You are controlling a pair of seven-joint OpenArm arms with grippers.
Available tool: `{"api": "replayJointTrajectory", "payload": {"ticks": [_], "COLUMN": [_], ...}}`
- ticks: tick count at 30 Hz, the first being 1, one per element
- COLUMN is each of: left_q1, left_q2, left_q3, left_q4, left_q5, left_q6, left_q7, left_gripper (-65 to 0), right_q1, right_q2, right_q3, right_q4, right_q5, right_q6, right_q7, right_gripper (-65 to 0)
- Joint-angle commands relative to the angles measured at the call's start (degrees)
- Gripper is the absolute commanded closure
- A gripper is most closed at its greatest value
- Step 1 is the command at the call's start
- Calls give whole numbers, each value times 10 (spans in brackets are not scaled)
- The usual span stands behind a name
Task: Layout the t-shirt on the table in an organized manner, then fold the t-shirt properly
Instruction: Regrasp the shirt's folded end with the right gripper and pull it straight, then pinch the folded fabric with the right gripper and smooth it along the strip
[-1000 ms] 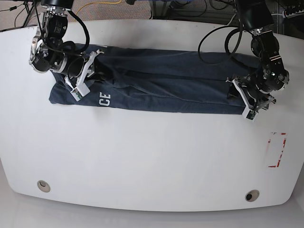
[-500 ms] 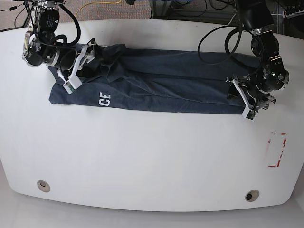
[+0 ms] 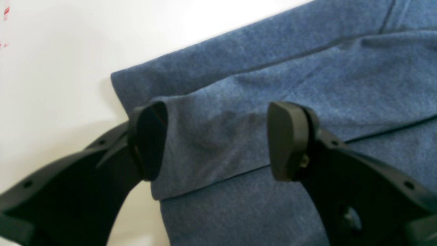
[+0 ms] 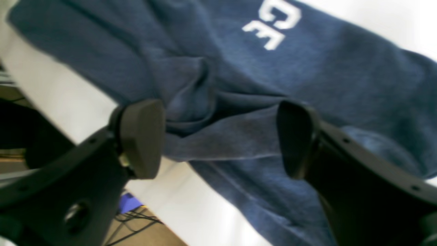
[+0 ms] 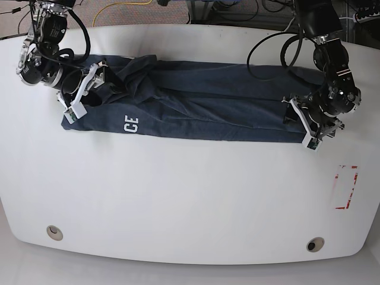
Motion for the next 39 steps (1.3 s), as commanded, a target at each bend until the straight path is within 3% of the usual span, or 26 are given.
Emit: {"api": "replayJointTrajectory", "payload": {"ticks": [1,6,12,19,30,35,38,39], "left_q1": [-9,-9,-9,-9,-9,-9,-9,-9], "left_q2": [-6,-6,-6,-6,-6,-6,-6,-6], "left_q3": [-1,-1,-1,-1,-1,-1,-1,-1], "left_q4": [11,10,10,10,11,11,11,11], "left_q5": [-5,-5,-5,-5,-7,-7,-7,-7], "left_q6": [-1,-1,-1,-1,-2,-2,-2,-2], "left_q7": [-9,-9,-10,-10,-10,-9,-9,-9], "left_gripper": [-428,-428,-428,-428,-428,-428,-428,-428], "right_q1": [2,0,4,5,31,32,32,32], "right_q2": [-19,-45,-51,-52,-44,-41,-41,-43], "right_q3": [2,-6,-50,-78,-79,-97,-109,-114], "right_q4": [9,10,9,5,-109,-110,-105,-100], "right_q5": [-8,-17,-18,-18,-19,-46,-51,-53], "right_q6": [1,1,1,1,1,1,1,1], "right_q7": [8,6,10,42,84,95,95,96], "right_gripper": [-452,-453,-453,-453,-453,-450,-392,-339]}}
